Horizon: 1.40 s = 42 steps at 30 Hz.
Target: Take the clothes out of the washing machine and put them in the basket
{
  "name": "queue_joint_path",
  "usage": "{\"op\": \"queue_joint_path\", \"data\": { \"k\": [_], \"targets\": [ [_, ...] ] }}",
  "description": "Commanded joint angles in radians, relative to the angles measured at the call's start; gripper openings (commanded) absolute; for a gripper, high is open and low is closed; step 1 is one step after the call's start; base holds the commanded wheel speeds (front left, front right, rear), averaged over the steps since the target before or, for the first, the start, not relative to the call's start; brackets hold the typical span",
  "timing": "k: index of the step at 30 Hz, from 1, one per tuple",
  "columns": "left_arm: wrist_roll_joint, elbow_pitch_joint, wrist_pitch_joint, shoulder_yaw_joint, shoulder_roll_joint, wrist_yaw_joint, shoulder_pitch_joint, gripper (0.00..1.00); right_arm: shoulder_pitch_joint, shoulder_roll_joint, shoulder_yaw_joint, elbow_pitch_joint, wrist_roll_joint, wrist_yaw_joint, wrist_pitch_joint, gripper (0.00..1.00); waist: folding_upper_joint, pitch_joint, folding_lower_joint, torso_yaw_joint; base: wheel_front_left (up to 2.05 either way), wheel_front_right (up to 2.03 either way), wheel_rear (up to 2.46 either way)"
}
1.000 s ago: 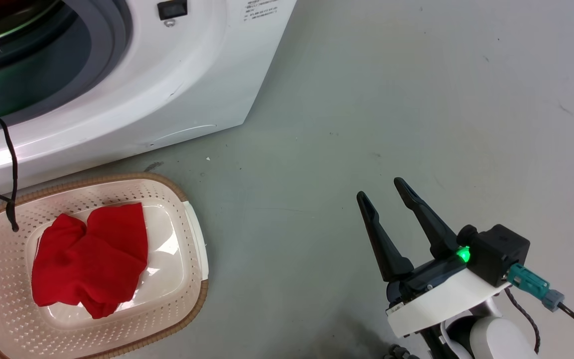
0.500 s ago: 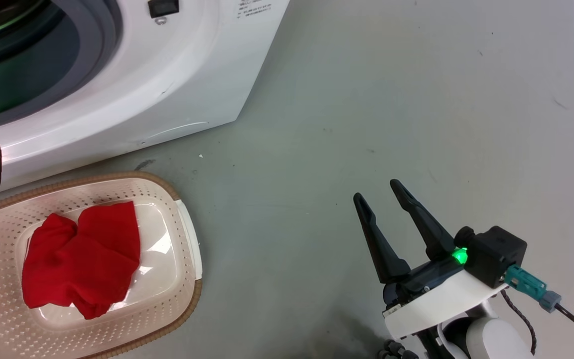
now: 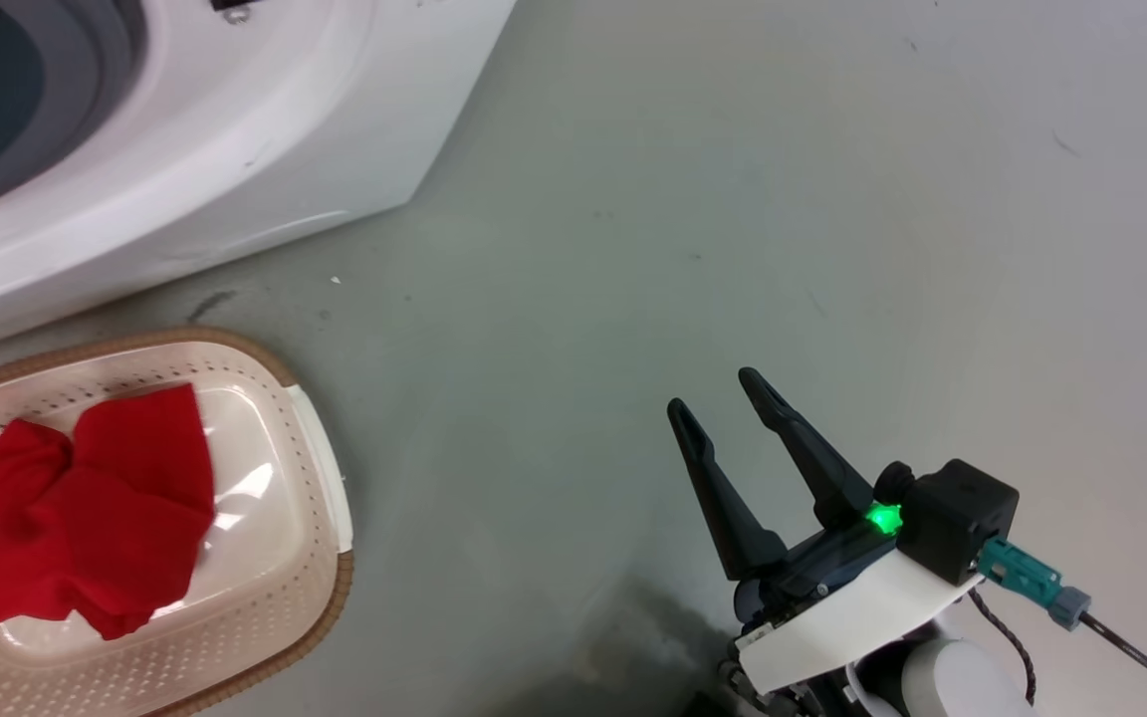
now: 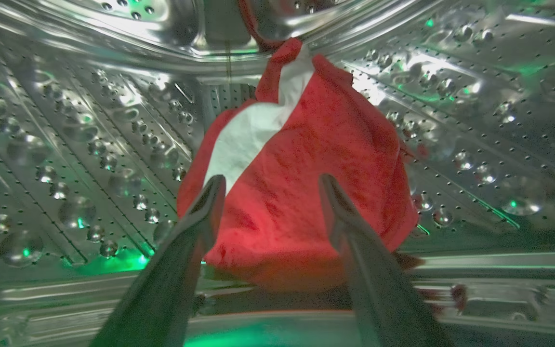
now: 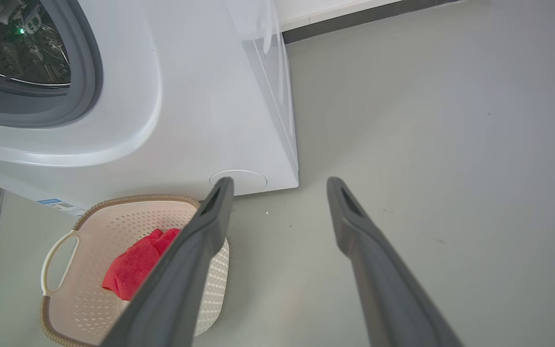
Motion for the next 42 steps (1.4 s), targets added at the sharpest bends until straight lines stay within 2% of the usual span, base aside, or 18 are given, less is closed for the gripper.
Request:
{"op": "queue_joint_path", "data": {
  "k": [1, 2, 7, 20, 27, 28, 29, 30, 36, 42],
  "targets": [
    [0.008, -0.004, 0.031, -0.007, 0.009, 0.008, -0.022, 1.0, -0.013, 0.003, 0.007, -0.001, 0.006, -0.001, -0.009, 1.0, 0.0, 0.032, 0.0, -0.023, 0.0, 0.0, 0.0],
    [0.013, -0.016, 0.094, -0.016, 0.021, 0.024, -0.058, 1.0, -0.018, 0.003, 0.025, 0.003, 0.018, -0.001, -0.017, 1.0, 0.0, 0.059, 0.0, -0.044, 0.0, 0.0, 0.0],
    [0.018, -0.027, 0.172, -0.031, 0.033, 0.046, -0.098, 1.0, -0.014, 0.003, 0.052, 0.008, 0.033, -0.001, -0.025, 1.0, 0.0, 0.1, 0.0, -0.076, 0.0, 0.0, 0.0],
    [0.032, 0.044, 0.188, -0.071, 0.003, 0.059, -0.131, 1.0, 0.044, 0.003, 0.057, -0.005, 0.029, -0.001, -0.031, 1.0, 0.0, 0.131, 0.0, -0.073, 0.0, 0.0, 0.0],
    [0.042, 0.104, 0.205, -0.105, -0.026, 0.039, -0.151, 1.0, 0.067, 0.003, 0.057, -0.028, 0.019, -0.001, -0.021, 1.0, 0.0, 0.14, 0.0, -0.067, 0.04, 0.04, 0.04],
    [0.039, 0.112, 0.202, -0.105, -0.03, 0.04, -0.154, 0.59, 0.064, 0.003, 0.058, -0.031, 0.018, -0.001, -0.019, 1.0, 0.0, 0.141, 0.0, -0.067, 0.06, 0.06, 0.06],
    [0.045, 0.118, 0.199, -0.111, -0.03, 0.037, -0.156, 0.24, 0.065, 0.003, 0.058, -0.035, 0.017, -0.001, -0.019, 1.0, 0.0, 0.143, 0.0, -0.066, 0.05, 0.05, 0.05],
    [0.049, 0.123, 0.191, -0.116, -0.026, 0.035, -0.16, 0.0, 0.067, 0.003, 0.06, -0.038, 0.016, -0.001, -0.018, 1.0, 0.0, 0.143, 0.0, -0.065, 0.04, 0.04, 0.04],
    [0.06, 0.144, 0.136, -0.122, -0.01, 0.035, -0.192, 0.0, 0.075, 0.003, 0.065, -0.045, 0.018, -0.001, -0.011, 1.0, 0.0, 0.142, 0.0, -0.067, 0.01, 0.01, 0.01],
    [0.087, 0.133, -0.048, -0.124, 0.014, 0.032, -0.24, 0.0, 0.059, 0.003, 0.067, -0.043, 0.022, -0.001, -0.009, 1.0, 0.0, 0.144, 0.0, -0.068, 0.0, 0.0, 0.0]
  ]
}}
